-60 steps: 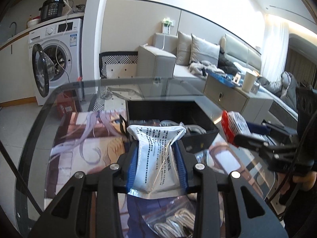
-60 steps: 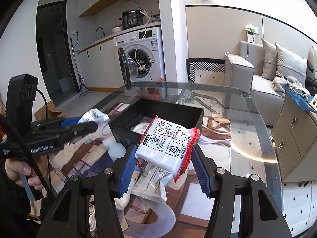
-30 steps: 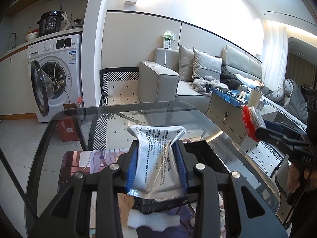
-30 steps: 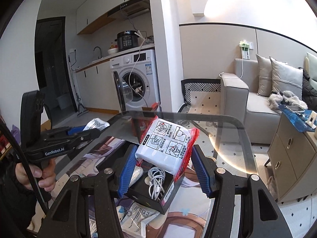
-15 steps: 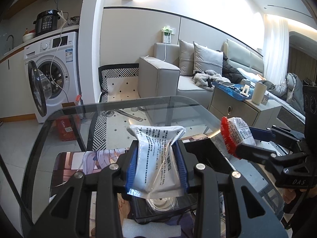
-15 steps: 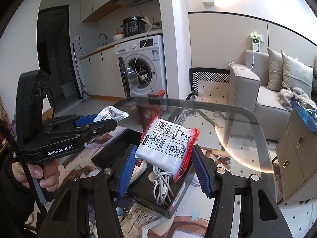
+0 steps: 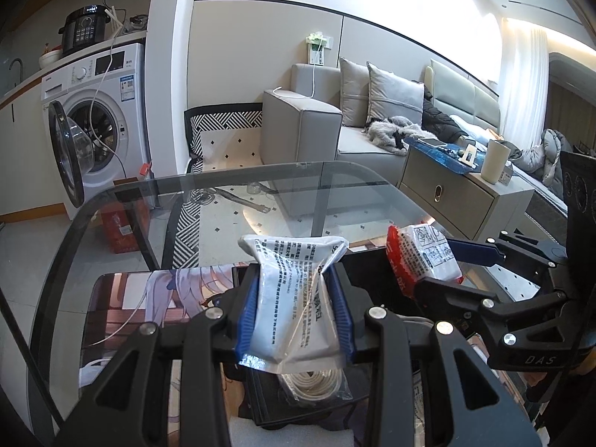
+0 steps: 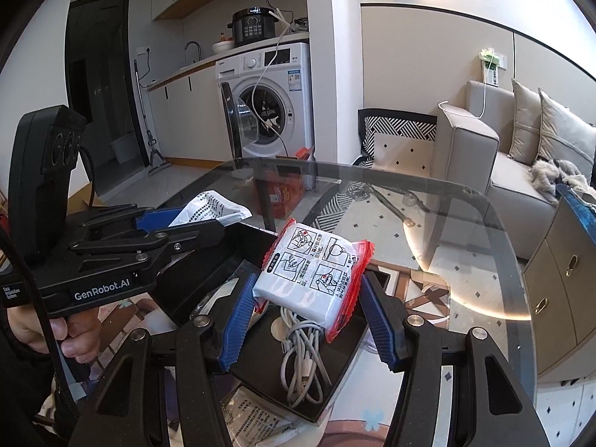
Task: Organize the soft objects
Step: 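Carry the pouch with the left gripper while the right gripper carries the packet over the box, then open the right gripper over the box while the left gripper releases the pouch inside, then move the left gripper to the adidas bag of white laces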
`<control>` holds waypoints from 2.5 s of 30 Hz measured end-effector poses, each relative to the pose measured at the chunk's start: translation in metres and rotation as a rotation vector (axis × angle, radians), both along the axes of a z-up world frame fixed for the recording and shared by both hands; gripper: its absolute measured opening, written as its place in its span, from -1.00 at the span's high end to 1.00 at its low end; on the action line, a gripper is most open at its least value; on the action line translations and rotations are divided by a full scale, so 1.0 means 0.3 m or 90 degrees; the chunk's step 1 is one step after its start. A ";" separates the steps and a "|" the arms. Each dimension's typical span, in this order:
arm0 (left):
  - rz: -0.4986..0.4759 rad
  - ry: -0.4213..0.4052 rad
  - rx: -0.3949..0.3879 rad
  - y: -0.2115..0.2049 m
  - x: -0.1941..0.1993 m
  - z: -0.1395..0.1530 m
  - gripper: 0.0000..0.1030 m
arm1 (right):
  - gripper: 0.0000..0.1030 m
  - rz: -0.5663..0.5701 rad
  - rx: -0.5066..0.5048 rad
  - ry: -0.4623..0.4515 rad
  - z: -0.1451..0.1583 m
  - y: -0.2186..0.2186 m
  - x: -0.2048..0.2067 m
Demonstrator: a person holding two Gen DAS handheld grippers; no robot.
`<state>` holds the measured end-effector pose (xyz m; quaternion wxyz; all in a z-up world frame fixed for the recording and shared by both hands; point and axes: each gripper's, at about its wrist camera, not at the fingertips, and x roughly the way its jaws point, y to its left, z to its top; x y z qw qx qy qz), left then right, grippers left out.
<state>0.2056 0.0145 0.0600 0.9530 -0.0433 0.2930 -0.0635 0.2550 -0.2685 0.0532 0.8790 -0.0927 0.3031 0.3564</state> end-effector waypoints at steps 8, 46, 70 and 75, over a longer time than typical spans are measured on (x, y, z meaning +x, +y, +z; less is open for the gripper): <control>-0.010 0.016 0.006 -0.013 0.020 -0.023 0.28 | -0.34 -0.012 -0.008 0.011 -0.028 0.011 0.040; 0.030 -0.024 -0.006 0.019 -0.352 0.026 -1.00 | -0.99 -0.057 0.021 0.004 -0.001 -0.226 -0.337; 0.014 0.023 -0.004 -0.017 -0.537 -0.068 -1.00 | -0.99 -0.043 0.032 0.023 -0.067 -0.278 -0.508; 0.011 0.043 -0.003 -0.044 -0.560 -0.101 -1.00 | -0.99 -0.040 0.031 0.020 -0.067 -0.273 -0.519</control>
